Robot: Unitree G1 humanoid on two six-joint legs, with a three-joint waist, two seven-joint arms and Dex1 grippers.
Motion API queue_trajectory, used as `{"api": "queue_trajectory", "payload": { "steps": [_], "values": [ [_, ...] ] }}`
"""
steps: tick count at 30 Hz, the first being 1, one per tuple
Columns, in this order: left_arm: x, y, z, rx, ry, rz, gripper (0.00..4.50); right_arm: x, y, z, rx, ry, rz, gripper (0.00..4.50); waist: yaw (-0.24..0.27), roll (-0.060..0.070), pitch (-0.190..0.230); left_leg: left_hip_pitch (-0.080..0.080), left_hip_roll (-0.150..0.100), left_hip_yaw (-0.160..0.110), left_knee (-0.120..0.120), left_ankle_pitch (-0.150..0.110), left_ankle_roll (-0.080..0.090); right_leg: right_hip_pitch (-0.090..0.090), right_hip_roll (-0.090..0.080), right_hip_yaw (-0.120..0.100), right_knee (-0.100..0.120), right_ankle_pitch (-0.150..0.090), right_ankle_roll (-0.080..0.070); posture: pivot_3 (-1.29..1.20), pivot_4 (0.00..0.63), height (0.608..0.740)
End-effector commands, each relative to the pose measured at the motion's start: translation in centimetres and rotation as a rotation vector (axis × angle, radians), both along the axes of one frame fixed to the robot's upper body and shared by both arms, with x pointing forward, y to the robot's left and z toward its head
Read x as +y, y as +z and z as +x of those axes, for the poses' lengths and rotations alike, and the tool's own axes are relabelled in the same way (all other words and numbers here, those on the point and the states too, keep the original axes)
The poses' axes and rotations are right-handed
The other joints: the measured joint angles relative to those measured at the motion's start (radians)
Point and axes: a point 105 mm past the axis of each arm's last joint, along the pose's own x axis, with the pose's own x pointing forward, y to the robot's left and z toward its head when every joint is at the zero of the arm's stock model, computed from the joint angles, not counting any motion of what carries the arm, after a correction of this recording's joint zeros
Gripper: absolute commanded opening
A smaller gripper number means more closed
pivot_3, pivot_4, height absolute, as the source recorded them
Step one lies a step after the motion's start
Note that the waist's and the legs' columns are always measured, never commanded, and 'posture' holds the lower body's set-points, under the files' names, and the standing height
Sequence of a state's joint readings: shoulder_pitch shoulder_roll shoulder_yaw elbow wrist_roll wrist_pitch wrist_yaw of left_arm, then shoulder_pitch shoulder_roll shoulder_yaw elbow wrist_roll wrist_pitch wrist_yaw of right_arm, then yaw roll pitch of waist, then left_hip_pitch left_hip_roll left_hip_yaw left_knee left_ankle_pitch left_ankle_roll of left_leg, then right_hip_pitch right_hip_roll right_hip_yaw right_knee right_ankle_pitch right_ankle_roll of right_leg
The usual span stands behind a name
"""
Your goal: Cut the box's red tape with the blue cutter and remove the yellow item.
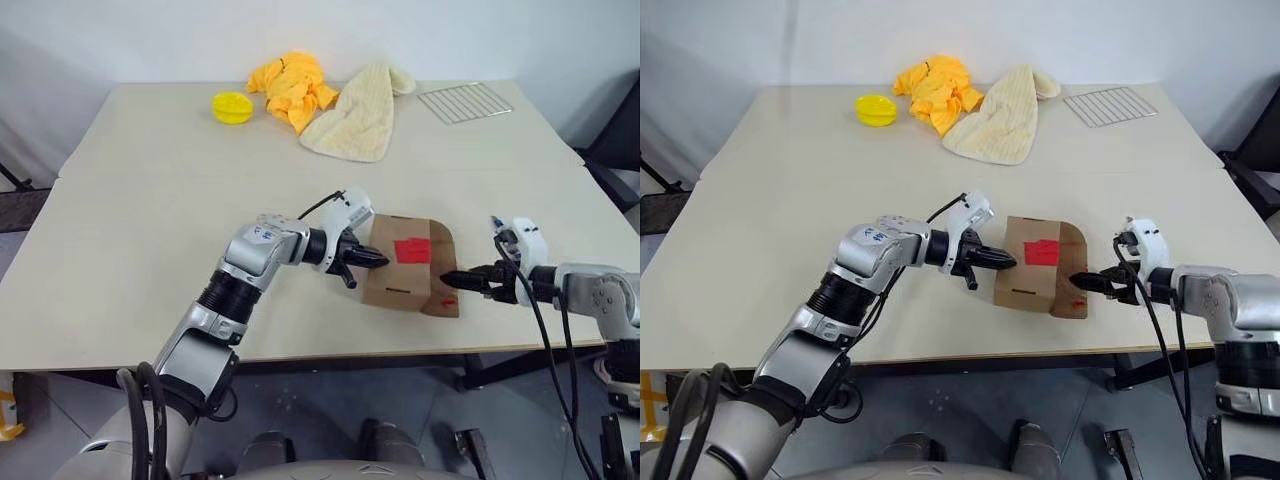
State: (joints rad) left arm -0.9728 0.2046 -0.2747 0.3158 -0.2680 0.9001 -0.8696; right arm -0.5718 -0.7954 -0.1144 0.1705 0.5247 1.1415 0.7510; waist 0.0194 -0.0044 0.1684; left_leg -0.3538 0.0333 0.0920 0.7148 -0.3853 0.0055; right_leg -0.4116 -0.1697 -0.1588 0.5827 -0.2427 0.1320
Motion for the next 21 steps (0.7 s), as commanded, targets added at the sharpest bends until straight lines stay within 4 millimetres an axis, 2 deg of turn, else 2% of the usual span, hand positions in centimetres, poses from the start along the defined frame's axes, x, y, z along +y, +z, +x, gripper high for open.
{"api": "queue_trajectory", "payload": {
  "steps": [1, 5, 11, 21],
  "values": [
    [0.6, -1.2, -0.3, 0.032, 0.013, 0.041, 0.0, 0.6, -0.3, 1.1, 0.01, 0.026, 0.037, 4.46, -0.005, 0.0, 0.0, 0.0, 0.0, 0.0, 0.0, 0.0, 0.0, 0.0, 0.0, 0.0, 0.0, 0.0, 0.0, 0.0, 0.15, 0.74],
    [0.8, -1.4, -0.7, 0.039, 0.001, 0.05, 0.0, 1.7, -0.3, 1.8, 0.061, 0.069, 0.136, 4.46, -0.022, 0.0, 0.0, 0.001, 0.0, 0.0, 0.0, 0.0, 0.0, 0.0, 0.0, 0.0, 0.001, 0.0, 0.0, 0.0, 0.15, 0.74],
    [0.9, -1.4, -1.0, 0.041, -0.003, 0.058, 0.0, 3.4, -0.2, 1.8, 0.136, 0.122, 0.278, 4.46, -0.024, 0.0, 0.0, 0.001, 0.001, 0.001, -0.001, 0.0, 0.0, 0.0, 0.0, 0.0, 0.001, 0.0, 0.0, 0.0, 0.15, 0.74],
    [1.6, -1.6, -1.4, 0.061, 0.015, 0.07, 0.0, 7.7, -0.9, 0.3, 0.21, 0.314, 0.38, 4.46, -0.037, 0.001, -0.001, 0.001, 0.001, 0.001, -0.002, 0.0, -0.001, 0.0, 0.001, 0.0, 0.001, 0.0, 0.0, 0.0, 0.15, 0.74]
  ]
}}
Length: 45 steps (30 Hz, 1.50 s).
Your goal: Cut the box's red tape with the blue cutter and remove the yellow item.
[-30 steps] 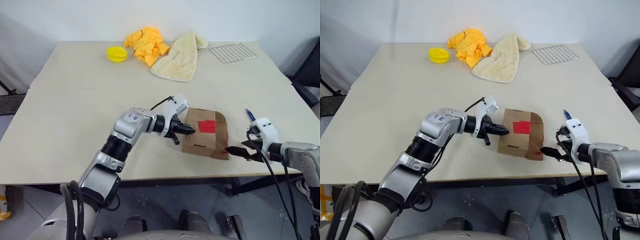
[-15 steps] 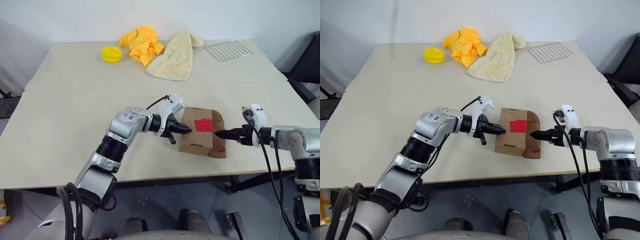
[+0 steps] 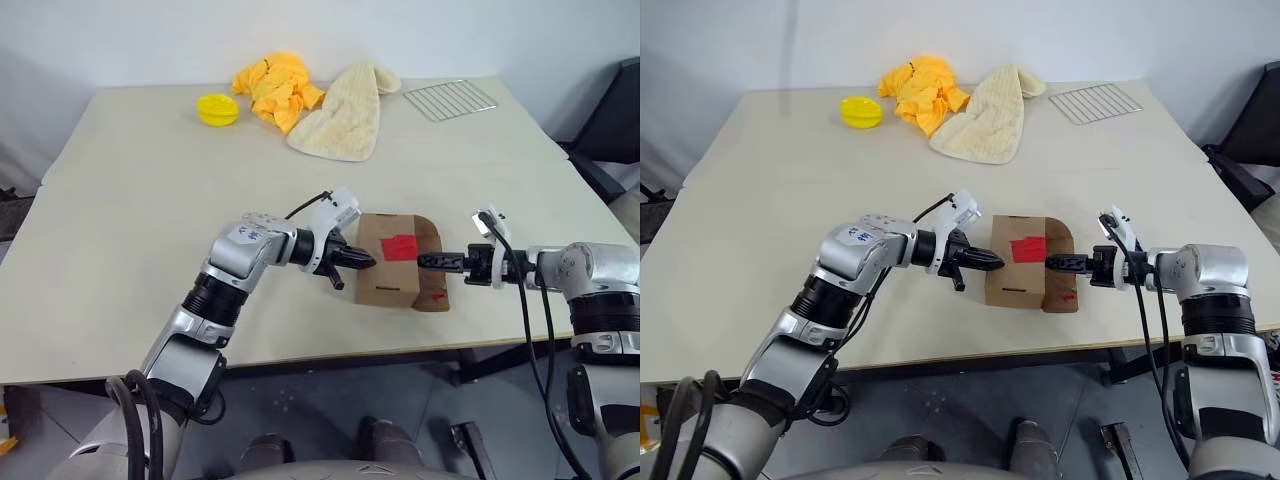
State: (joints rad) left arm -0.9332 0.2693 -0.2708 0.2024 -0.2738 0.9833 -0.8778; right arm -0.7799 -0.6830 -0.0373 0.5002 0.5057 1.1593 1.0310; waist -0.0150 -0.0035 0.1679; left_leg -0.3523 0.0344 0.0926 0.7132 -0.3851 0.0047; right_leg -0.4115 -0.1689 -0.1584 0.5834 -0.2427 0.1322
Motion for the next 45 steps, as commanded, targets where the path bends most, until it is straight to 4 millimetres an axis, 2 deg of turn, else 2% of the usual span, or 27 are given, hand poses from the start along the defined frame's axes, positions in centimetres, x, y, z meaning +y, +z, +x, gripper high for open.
{"api": "queue_trajectory", "payload": {
  "steps": [1, 7, 9, 11, 21, 25, 35, 38, 40, 45],
  "values": [
    [-0.1, -1.6, -0.9, 0.057, -0.007, 0.034, 0.0, 3.2, -1.0, -1.2, 0.058, 0.13, 0.056, 4.46, -0.007, 0.0, 0.0, 0.0, 0.0, 0.0, 0.0, 0.0, 0.0, 0.0, 0.0, 0.0, 0.0, 0.0, 0.0, 0.0, 0.15, 0.74],
    [-0.1, -1.5, -1.1, 0.058, -0.004, 0.035, 0.0, 4.2, -1.4, -1.4, 0.062, 0.175, 0.047, 4.46, -0.015, 0.001, 0.0, 0.001, 0.001, 0.0, -0.001, 0.0, -0.001, 0.0, 0.001, 0.0, 0.0, 0.0, 0.0, 0.0, 0.15, 0.74],
    [-0.1, -1.5, -1.1, 0.058, -0.003, 0.035, 0.0, 4.4, -1.5, -1.4, 0.061, 0.182, 0.042, 4.1, -0.015, 0.001, 0.0, 0.001, 0.001, 0.0, -0.001, 0.0, -0.001, 0.0, 0.001, 0.0, 0.0, 0.0, 0.0, 0.0, 0.15, 0.74],
    [-0.1, -1.5, -1.1, 0.058, -0.002, 0.035, 0.0, 4.5, -1.5, -1.4, 0.059, 0.186, 0.04, 3.61, -0.016, 0.001, 0.0, 0.001, 0.001, 0.0, -0.001, 0.0, -0.001, 0.0, 0.001, 0.0, 0.0, 0.0, 0.0, 0.0, 0.15, 0.74],
    [-0.1, -1.6, -1.0, 0.053, 0.005, 0.032, 0.0, 3.6, -1.2, -1.2, 0.058, 0.137, 0.021, 0.16, -0.012, 0.001, 0.0, 0.0, 0.001, 0.001, -0.001, 0.0, -0.001, -0.001, 0.001, 0.001, 0.0, 0.0, 0.0, 0.0, 0.15, 0.74],
    [0.1, -1.7, -0.7, 0.05, 0.019, 0.034, 0.0, 2.8, -0.9, -1.5, 0.054, 0.106, -0.006, 0.07, -0.009, 0.001, 0.0, 0.0, 0.001, 0.0, 0.0, 0.0, -0.001, 0.0, 0.001, 0.001, 0.0, 0.0, 0.0, 0.0, 0.15, 0.74],
    [1.1, -2.6, 0.1, 0.02, 0.058, 0.074, 0.0, 0.0, 2.2, -2.0, -0.001, -0.026, -0.129, 0.07, 0.026, 0.004, 0.002, -0.002, 0.001, 0.0, 0.002, 0.0, -0.001, -0.002, 0.001, 0.001, 0.0, 0.0, 0.0, 0.0, 0.15, 0.74],
    [1.3, -2.6, 0.5, 0.004, 0.069, 0.082, 0.0, -0.1, 3.2, -2.2, -0.021, -0.037, -0.159, 0.07, 0.037, 0.004, 0.002, -0.002, 0.001, 0.0, 0.002, 0.0, -0.001, -0.002, 0.001, 0.001, 0.0, 0.0, 0.0, 0.0, 0.15, 0.74],
    [1.6, -2.5, 0.9, -0.01, 0.086, 0.086, 0.0, 0.4, 4.8, -2.6, -0.058, -0.026, -0.193, 0.07, 0.041, 0.004, 0.002, -0.002, 0.001, 0.0, 0.002, 0.0, -0.001, -0.002, 0.001, 0.0, 0.0, 0.0, 0.0, 0.0, 0.15, 0.74],
    [1.6, -2.5, 1.3, -0.023, 0.101, 0.08, 0.0, 1.4, 7.0, -3.4, -0.119, 0.004, -0.263, 0.07, 0.041, 0.004, 0.002, -0.003, 0.0, -0.001, 0.002, 0.0, -0.001, -0.002, 0.001, 0.0, 0.0, 0.0, 0.0, 0.0, 0.15, 0.74]
  ]
}}
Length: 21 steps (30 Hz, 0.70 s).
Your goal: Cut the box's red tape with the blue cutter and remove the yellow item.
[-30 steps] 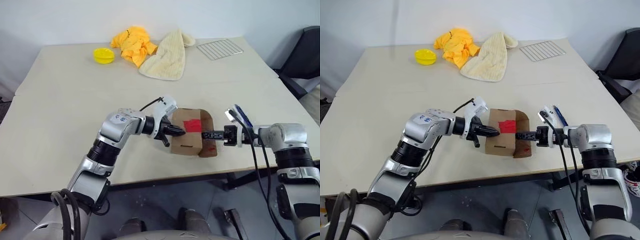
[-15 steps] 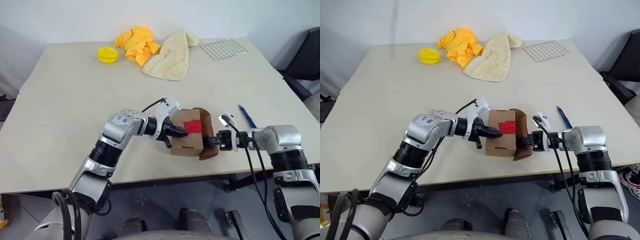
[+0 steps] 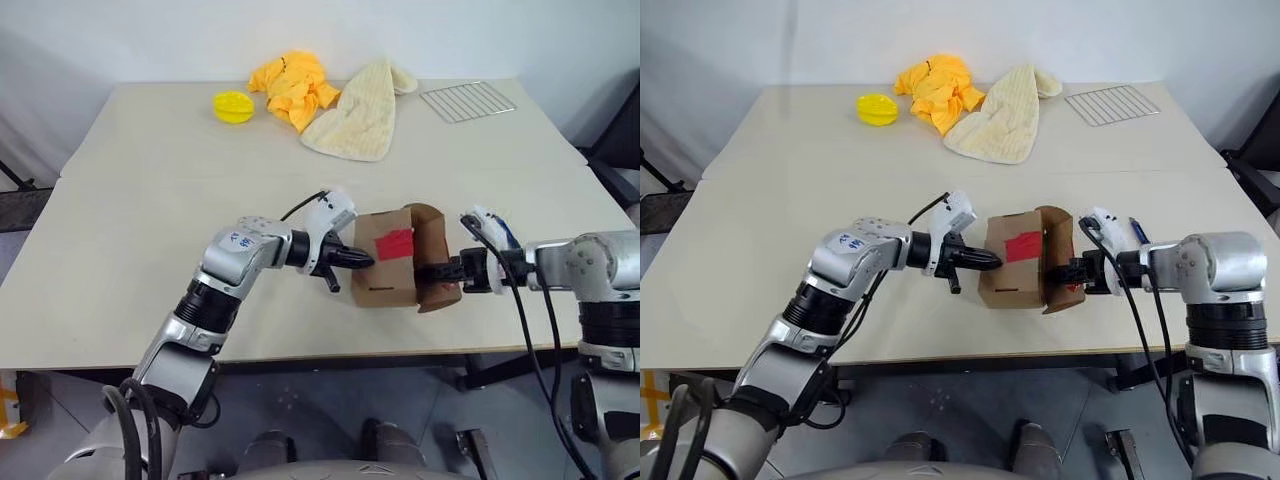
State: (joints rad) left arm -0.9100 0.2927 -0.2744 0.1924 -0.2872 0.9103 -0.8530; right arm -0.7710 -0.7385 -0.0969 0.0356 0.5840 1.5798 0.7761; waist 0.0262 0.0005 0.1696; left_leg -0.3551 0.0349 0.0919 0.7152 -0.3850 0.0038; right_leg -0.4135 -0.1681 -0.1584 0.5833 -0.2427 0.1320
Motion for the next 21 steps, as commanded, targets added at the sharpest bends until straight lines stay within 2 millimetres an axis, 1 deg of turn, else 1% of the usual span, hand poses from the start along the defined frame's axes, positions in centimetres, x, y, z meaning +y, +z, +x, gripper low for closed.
{"api": "queue_trajectory", "payload": {
  "steps": [1, 7, 15, 21],
  "values": [
    [0.9, -2.6, 1.0, 0.037, 0.091, 0.085, 0.0, 0.4, 3.7, -0.4, -0.13, 0.035, -0.034, 0.07, 0.0, 0.0, 0.0, 0.0, 0.0, 0.0, 0.0, 0.0, 0.0, 0.0, 0.0, 0.0, 0.0, 0.0, 0.0, 0.0, 0.15, 0.74],
    [-0.6, -2.7, 1.3, 0.033, 0.077, 0.055, 0.0, 0.6, 4.6, -0.3, -0.154, 0.048, -0.115, 0.07, 0.002, 0.0, 0.0, -0.001, -0.001, 0.0, 0.0, 0.0, 0.0, 0.0, 0.0, 0.0, -0.001, 0.0, 0.0, 0.0, 0.15, 0.74],
    [-2.6, -2.4, 1.5, 0.025, 0.063, 0.003, 0.0, 0.2, 4.6, -0.2, -0.142, 0.053, -0.276, 0.07, 0.001, 0.0, 0.0, -0.003, -0.001, 0.0, -0.001, 0.0, 0.001, -0.002, 0.0, -0.001, -0.002, 0.0, 0.0, 0.0, 0.15, 0.74],
    [-3.8, -2.0, 2.0, 0.012, 0.073, -0.04, 0.0, 0.1, 5.3, 0.1, -0.158, 0.048, -0.372, 0.07, 0.001, 0.0, 0.0, -0.004, -0.001, 0.0, 0.0, 0.0, 0.001, -0.002, 0.0, -0.001, -0.002, 0.0, 0.0, 0.0, 0.15, 0.74]
  ]
}}
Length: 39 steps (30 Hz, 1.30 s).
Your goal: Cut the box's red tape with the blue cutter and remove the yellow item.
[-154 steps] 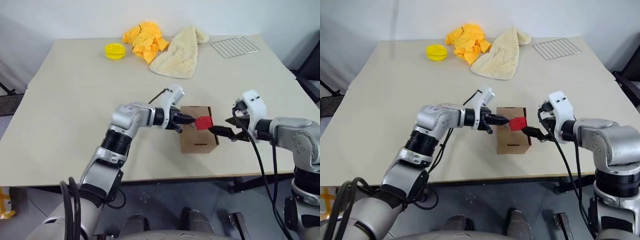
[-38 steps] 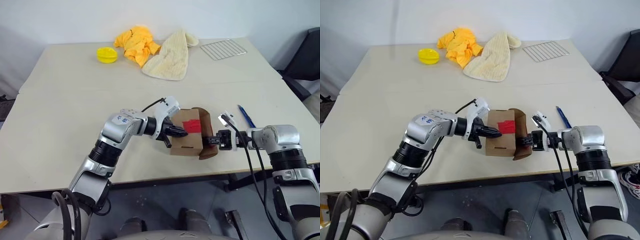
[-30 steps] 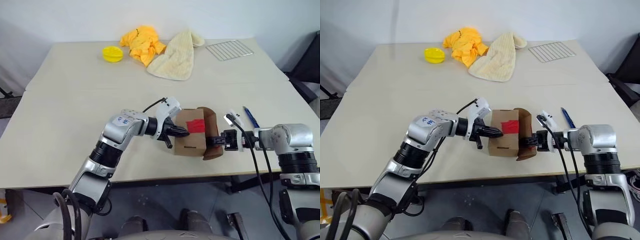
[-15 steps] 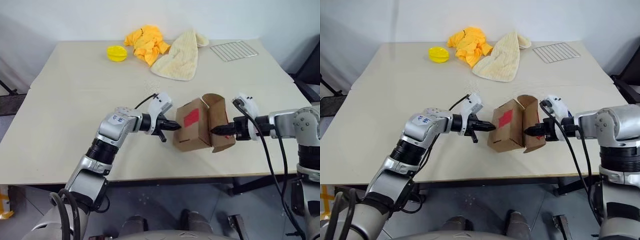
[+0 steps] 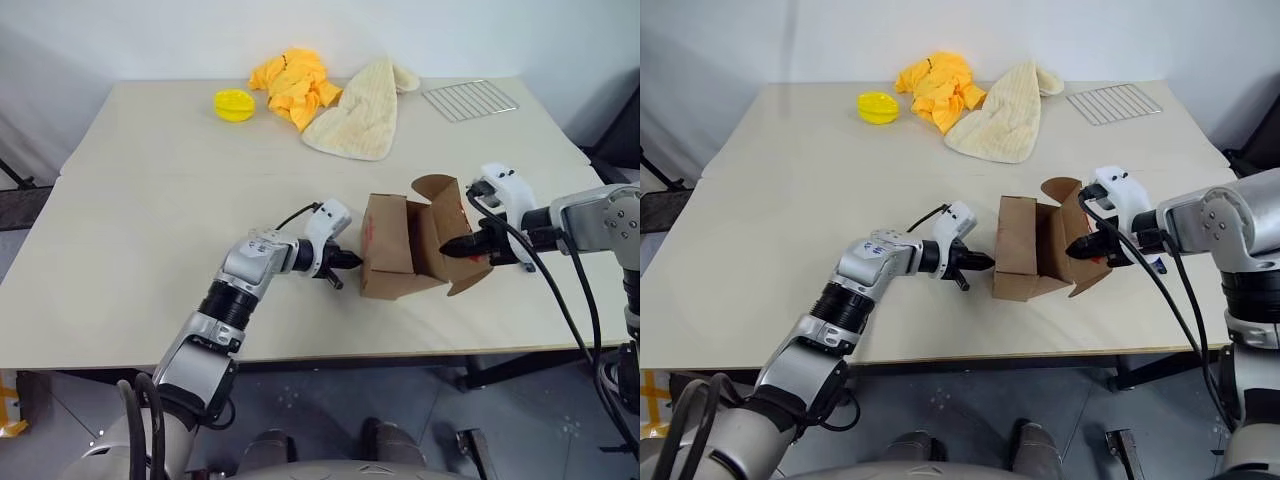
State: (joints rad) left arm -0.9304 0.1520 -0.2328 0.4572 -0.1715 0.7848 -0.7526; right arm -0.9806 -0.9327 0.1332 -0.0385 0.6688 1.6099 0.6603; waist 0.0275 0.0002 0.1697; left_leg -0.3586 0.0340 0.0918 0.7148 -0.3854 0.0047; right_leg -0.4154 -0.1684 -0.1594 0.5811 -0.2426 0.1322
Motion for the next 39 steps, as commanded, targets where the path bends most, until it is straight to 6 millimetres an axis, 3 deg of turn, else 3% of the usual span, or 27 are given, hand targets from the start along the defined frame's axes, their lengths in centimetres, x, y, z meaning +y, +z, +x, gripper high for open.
{"api": "queue_trajectory", "payload": {
  "steps": [1, 14, 16, 20, 23, 28, 35, 39],
  "values": [
    [-2.7, 1.4, -0.5, -0.039, -0.062, -0.057, 0.0, 0.7, 0.9, -0.1, -0.036, 0.034, -0.057, 0.07, 0.0, 0.0, 0.0, 0.0, 0.0, 0.0, 0.0, 0.0, 0.0, 0.0, 0.0, 0.0, 0.0, 0.0, 0.0, 0.0, 0.15, 0.74],
    [-2.3, 1.0, 0.1, -0.037, -0.013, -0.087, 0.0, 1.5, 1.2, 0.7, -0.051, 0.051, -0.152, 0.07, -0.002, 0.0, 0.0, -0.001, 0.0, 0.0, 0.0, 0.0, 0.0, -0.001, 0.0, 0.0, 0.0, 0.0, 0.0, 0.0, 0.15, 0.74],
    [-0.6, 0.8, 0.4, -0.03, 0.033, -0.087, 0.0, 1.3, 1.0, 1.0, -0.07, 0.061, -0.195, 0.07, -0.004, 0.0, 0.0, -0.001, 0.0, 0.0, 0.0, 0.0, 0.0, -0.001, 0.0, 0.0, 0.0, 0.0, 0.0, 0.0, 0.15, 0.74],
    [0.9, 1.3, 0.0, 0.004, 0.048, -0.129, 0.0, 1.0, 1.1, 1.1, -0.068, 0.059, -0.203, 0.07, -0.008, 0.0, 0.0, -0.001, 0.0, 0.0, -0.001, 0.0, 0.0, -0.003, 0.0, 0.0, 0.0, 0.0, 0.0, 0.0, 0.15, 0.74],
    [2.5, 1.9, 0.1, 0.034, 0.083, -0.164, 0.0, 0.9, 1.4, 1.3, -0.081, 0.061, -0.211, 0.07, -0.008, 0.0, 0.0, -0.01, 0.0, 0.001, 0.001, 0.0, 0.0, -0.012, 0.0, 0.0, 0.003, 0.0, 0.0, 0.0, 0.15, 0.74],
    [3.4, 4.8, -0.2, 0.066, 0.068, -0.297, 0.0, 0.9, 1.7, 1.5, -0.092, 0.068, -0.222, 0.07, -0.006, 0.0, 0.0, -0.013, 0.0, 0.001, 0.0, 0.0, 0.0, -0.014, 0.0, 0.0, 0.003, 0.0, 0.0, 0.0, 0.15, 0.74],
    [0.9, 11.5, -2.9, 0.133, -0.14, -0.537, 0.0, 1.3, 2.0, 1.5, -0.101, 0.081, -0.224, 0.07, -0.004, -0.001, 0.001, -0.014, 0.0, 0.001, 0.0, 0.0, 0.0, -0.014, 0.0, 0.0, 0.002, 0.0, 0.001, 0.0, 0.15, 0.74],
    [0.0, 14.0, -4.3, 0.183, -0.256, -0.646, 0.0, 1.4, 2.2, 1.5, -0.109, 0.081, -0.224, 0.07, -0.008, -0.001, 0.001, -0.013, 0.0, 0.001, 0.0, 0.0, 0.0, -0.014, 0.0, 0.0, 0.002, 0.0, 0.001, 0.0, 0.15, 0.74]
  ]
}}
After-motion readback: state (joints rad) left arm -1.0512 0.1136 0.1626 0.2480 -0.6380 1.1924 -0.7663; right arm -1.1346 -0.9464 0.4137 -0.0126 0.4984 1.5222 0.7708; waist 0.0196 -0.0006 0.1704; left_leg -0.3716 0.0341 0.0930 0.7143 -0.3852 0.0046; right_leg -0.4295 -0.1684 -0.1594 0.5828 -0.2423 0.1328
